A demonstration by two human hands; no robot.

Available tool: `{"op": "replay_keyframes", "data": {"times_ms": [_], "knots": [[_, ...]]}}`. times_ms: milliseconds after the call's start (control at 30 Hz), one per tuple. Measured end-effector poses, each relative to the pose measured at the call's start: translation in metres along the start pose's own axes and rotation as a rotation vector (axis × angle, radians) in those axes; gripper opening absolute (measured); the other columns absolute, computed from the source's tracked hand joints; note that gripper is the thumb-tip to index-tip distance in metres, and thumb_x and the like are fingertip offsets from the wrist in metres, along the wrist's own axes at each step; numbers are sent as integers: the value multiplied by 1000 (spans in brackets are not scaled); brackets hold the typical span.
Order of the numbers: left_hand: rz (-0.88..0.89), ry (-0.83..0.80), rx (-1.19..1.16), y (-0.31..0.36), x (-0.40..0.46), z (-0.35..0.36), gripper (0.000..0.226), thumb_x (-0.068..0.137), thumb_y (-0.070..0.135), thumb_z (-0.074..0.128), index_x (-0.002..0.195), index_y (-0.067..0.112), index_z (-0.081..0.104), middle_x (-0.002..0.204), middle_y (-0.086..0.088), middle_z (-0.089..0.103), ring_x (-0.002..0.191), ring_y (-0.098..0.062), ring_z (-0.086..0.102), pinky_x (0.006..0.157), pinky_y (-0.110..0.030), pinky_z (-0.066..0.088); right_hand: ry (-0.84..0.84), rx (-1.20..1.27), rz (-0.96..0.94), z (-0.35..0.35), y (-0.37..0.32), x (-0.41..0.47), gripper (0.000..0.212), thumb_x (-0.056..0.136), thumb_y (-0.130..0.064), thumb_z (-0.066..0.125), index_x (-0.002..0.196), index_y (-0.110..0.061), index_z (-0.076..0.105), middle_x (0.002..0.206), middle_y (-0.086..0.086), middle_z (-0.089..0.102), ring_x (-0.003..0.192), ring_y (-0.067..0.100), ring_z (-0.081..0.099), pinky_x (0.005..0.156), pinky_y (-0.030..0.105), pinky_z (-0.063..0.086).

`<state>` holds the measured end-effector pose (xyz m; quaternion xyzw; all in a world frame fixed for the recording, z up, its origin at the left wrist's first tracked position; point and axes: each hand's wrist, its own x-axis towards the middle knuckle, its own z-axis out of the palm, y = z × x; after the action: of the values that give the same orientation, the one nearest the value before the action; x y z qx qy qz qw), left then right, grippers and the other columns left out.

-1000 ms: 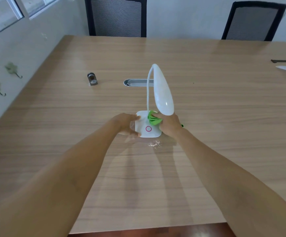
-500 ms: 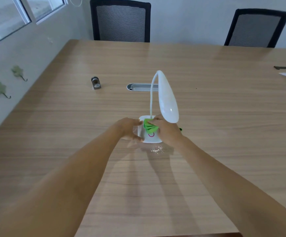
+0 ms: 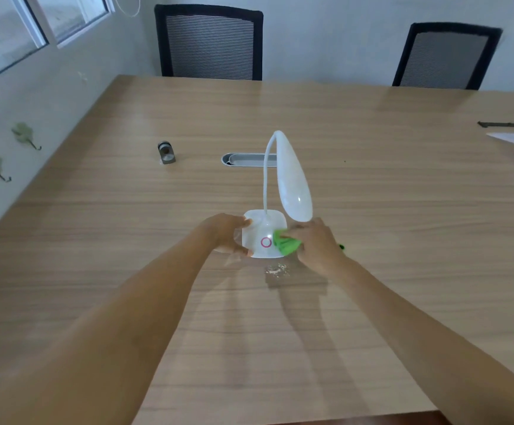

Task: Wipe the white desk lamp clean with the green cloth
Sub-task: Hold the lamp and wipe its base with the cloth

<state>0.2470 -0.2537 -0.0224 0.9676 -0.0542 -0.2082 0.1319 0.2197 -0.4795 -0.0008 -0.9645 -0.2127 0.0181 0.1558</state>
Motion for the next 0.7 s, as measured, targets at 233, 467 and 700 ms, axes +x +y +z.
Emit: {"op": "replay_keyframes", "data": {"times_ms": [233,467,700], "knots": [[-7,-6,34,3,-3,-2,100,69,55,75,152,29,26,159,10,30,149,-15,25,121,-34,24,-66,186,263,18,-5,42,37,82,2,49,115,-11,61,123,18,57,112,37,49,99,42,47],[-1,-27,98,11,-8,-8,98,73,55,71,154,27,23,159,8,29,148,-17,25,120,-35,25,-212,-62,37,12,-10,-23,52,79,0,51,122,-27,61,127,-1,59,110,33,46,94,38,44],[-6,-29,91,11,-7,-7,99,72,55,73,153,27,24,159,6,31,148,-17,27,119,-35,26,-3,67,184,-10,-3,15,34,80,2,47,106,-9,67,110,15,65,105,38,55,88,37,49]]}}
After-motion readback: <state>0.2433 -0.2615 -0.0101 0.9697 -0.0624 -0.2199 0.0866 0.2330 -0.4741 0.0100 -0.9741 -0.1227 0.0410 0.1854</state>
